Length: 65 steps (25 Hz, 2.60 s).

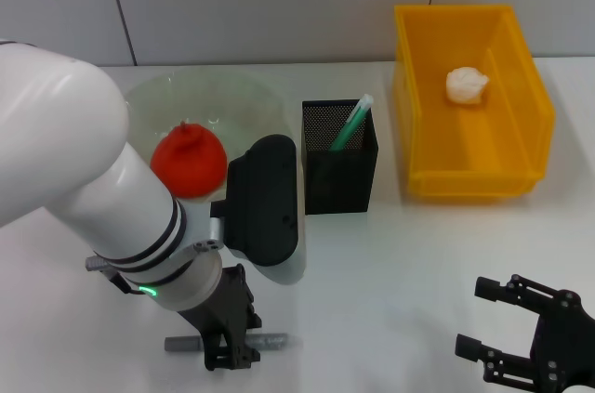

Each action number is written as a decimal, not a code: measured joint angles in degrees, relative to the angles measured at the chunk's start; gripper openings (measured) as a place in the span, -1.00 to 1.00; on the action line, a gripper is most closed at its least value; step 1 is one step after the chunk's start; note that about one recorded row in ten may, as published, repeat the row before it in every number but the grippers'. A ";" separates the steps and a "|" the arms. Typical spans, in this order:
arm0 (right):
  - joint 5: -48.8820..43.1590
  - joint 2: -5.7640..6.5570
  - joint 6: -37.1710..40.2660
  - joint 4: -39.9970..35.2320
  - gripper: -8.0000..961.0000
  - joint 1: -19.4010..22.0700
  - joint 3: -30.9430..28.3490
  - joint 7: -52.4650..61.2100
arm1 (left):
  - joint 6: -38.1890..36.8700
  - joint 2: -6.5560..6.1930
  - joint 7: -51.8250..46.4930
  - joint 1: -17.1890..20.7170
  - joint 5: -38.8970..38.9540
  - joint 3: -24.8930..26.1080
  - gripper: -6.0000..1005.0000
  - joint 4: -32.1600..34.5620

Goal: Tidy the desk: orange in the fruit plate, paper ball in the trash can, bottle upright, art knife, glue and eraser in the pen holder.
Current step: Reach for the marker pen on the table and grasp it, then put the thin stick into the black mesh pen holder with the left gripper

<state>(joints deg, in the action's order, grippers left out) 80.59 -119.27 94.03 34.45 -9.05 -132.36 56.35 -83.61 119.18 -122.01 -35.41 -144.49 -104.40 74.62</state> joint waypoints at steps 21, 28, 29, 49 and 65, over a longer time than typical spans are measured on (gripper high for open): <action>0.00 0.00 -0.09 0.00 0.63 0.00 0.00 0.25 | 1.44 0.00 0.17 -1.42 -0.10 -0.59 -0.54 -3.00; 0.00 0.00 -0.08 0.00 0.63 0.08 -0.08 0.35 | 1.67 0.00 -0.02 -1.42 -0.19 -0.73 -0.59 -2.47; 0.00 0.00 -0.08 0.00 0.63 0.09 -0.09 0.35 | 1.67 0.00 -0.03 -1.42 -0.19 -0.69 -0.59 -2.45; 0.46 0.18 0.37 0.00 0.63 0.20 -0.53 0.34 | 8.63 -0.41 5.21 6.86 22.95 15.42 -0.69 18.82; 0.16 0.18 -0.07 -0.03 0.63 -0.67 -0.52 0.34 | 46.21 0.00 55.70 11.59 79.68 2.10 -0.70 -6.72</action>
<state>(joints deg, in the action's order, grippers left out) 80.76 -119.09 93.96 34.42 -9.73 -132.88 56.70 -37.40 119.18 -66.31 -23.82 -64.82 -102.31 67.90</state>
